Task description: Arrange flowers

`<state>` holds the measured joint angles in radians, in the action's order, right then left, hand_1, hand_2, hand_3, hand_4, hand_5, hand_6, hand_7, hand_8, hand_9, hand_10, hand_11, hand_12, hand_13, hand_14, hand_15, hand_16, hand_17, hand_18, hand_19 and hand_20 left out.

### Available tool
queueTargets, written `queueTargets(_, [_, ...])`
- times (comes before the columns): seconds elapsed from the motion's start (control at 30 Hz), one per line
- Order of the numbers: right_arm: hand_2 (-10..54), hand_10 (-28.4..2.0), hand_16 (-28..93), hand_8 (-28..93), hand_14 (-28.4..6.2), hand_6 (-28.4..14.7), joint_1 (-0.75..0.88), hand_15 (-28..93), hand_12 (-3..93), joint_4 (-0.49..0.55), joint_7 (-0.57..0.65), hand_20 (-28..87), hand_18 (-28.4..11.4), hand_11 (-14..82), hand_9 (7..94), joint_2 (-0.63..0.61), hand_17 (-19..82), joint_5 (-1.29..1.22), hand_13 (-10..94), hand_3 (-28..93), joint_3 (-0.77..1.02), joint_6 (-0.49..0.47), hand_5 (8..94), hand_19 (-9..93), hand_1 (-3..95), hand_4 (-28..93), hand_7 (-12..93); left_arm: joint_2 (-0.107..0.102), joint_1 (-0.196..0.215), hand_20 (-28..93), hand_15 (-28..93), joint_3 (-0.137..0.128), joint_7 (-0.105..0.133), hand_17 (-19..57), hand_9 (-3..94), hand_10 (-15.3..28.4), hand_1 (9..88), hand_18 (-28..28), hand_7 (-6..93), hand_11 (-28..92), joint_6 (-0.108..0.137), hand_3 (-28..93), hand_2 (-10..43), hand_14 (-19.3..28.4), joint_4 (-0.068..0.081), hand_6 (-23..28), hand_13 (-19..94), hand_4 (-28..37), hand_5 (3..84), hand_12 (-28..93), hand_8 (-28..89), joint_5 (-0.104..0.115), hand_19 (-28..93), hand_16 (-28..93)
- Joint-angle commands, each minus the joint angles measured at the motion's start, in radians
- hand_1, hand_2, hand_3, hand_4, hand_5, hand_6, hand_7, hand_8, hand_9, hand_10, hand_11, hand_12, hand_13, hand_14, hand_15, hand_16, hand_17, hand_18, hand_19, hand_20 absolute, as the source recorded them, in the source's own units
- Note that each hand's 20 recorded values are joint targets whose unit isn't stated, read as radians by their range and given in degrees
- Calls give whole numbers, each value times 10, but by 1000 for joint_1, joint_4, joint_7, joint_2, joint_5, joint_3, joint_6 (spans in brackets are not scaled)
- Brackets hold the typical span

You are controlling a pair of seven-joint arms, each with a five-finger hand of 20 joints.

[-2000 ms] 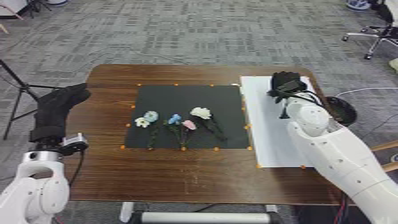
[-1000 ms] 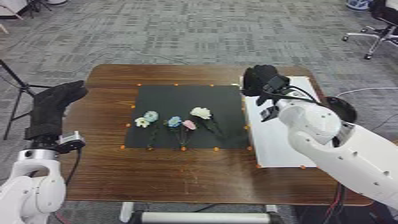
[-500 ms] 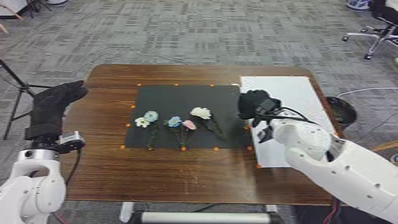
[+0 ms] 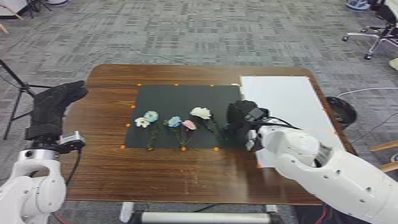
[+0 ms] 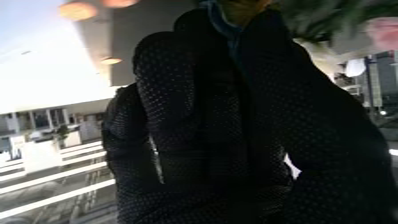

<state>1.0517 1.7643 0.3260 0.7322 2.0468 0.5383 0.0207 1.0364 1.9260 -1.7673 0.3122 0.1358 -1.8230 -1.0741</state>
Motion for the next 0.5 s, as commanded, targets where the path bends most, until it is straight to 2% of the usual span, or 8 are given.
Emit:
queueTargets(0.03, [-95,-108,349,66,-105,27,1,513,292,51,-7,581,-220,86,881,14,339,-15,723,551,-50,-9,802,729,596,-150,194,7,6,185,225,-3,-1,60,541,147,245,136,164,212,-2,695,128,179,-6,21,420,-283,550,146,-76,6,154,8])
queueTargets(0.27, [-95,-107,349,66,-105,27,-4,514,295,37,-15,580,-221,86,882,19,339,3,722,552,-31,-10,802,730,595,-152,192,8,3,185,225,-2,0,60,540,147,245,136,163,212,-2,697,127,179,-6,21,421,-283,549,146,-76,5,154,8])
queueTargets(0.5, [-95,-106,350,68,-104,28,-33,513,295,-9,3,580,-221,85,882,38,339,26,723,554,19,28,803,730,595,-153,194,7,3,185,224,3,0,60,541,147,246,135,164,211,-1,698,127,179,-4,20,420,-283,550,144,-77,6,153,7])
